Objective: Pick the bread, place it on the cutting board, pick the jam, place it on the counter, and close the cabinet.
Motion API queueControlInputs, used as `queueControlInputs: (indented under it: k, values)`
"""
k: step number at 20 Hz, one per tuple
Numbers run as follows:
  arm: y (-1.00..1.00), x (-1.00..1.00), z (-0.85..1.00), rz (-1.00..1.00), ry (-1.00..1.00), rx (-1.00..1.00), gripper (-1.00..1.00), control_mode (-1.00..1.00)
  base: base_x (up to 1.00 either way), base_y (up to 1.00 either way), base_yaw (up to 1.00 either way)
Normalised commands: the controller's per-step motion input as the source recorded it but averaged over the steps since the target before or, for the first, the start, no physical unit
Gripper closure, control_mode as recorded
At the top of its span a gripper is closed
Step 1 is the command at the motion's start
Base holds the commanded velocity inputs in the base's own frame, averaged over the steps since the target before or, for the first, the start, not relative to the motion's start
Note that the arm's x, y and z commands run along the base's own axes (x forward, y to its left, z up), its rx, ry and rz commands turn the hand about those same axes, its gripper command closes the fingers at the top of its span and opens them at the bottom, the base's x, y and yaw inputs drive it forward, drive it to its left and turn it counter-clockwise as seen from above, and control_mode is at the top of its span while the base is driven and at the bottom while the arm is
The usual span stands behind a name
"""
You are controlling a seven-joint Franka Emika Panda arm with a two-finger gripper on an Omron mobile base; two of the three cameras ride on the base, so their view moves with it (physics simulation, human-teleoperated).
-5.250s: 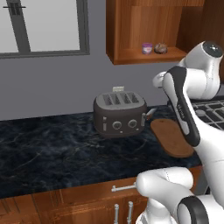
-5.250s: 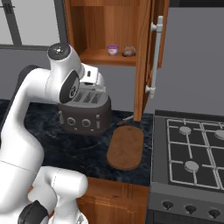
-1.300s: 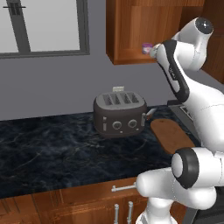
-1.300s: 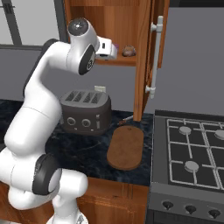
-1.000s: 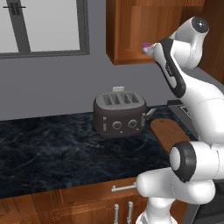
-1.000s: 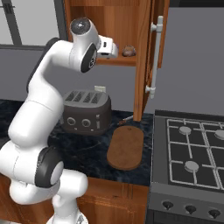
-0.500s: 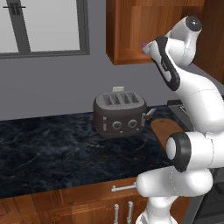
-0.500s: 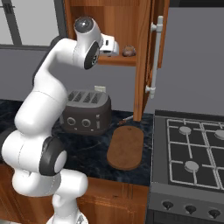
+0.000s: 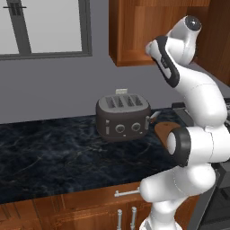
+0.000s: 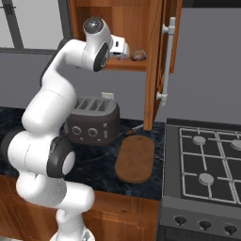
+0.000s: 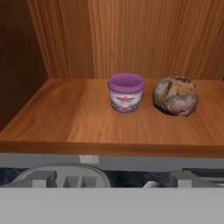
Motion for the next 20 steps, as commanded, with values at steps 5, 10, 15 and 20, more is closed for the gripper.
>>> queueControlInputs:
  k: [5,10,15,20]
  values:
    - [0.00,0.22,0.00,0.00,0.00,0.00,-1.00,-1.00,0.00,0.00,0.00]
    - [0.00,0.19,-0.05,0.00,0.00,0.00,-1.00,-1.00,0.00,0.00,0.00]
    - [0.00,0.15,-0.13,0.00,0.00,0.00,-1.00,-1.00,0.00,0.00,0.00]
    - [0.00,0.20,-0.05,0.00,0.00,0.00,-1.00,-1.00,0.00,0.00,0.00]
